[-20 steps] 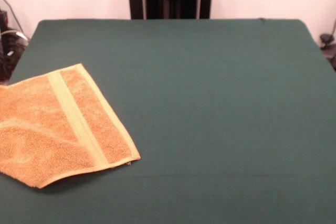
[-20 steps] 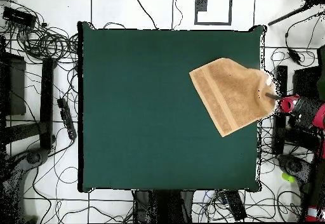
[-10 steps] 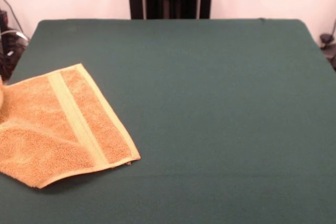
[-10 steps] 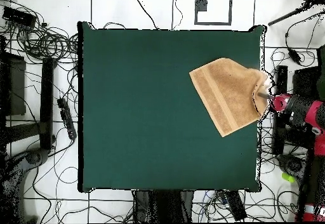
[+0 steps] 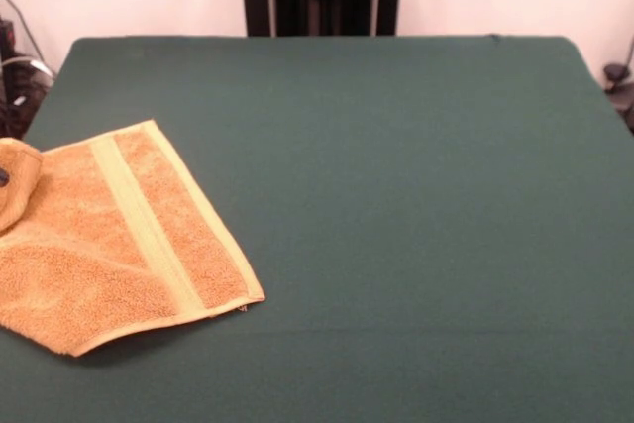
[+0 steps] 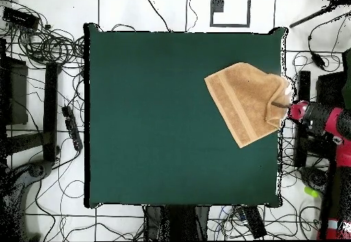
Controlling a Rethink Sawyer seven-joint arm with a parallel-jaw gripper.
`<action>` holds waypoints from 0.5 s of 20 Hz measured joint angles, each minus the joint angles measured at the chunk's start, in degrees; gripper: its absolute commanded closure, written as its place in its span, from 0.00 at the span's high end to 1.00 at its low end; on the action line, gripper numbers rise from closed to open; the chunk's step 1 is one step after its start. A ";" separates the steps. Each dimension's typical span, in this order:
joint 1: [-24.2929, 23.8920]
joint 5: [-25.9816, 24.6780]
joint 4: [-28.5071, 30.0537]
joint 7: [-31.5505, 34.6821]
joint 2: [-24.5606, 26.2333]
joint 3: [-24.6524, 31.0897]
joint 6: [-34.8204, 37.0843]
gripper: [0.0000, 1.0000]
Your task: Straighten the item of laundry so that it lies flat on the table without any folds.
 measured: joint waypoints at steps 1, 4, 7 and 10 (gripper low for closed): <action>0.12 0.11 -0.08 0.00 -0.02 -0.17 0.08 1.00; 0.64 0.81 -0.36 0.00 -0.24 -1.23 0.28 1.00; 0.98 2.34 -0.37 0.00 -0.84 -1.87 0.28 1.00; 1.52 4.17 -0.60 0.00 -1.77 -2.35 0.69 1.00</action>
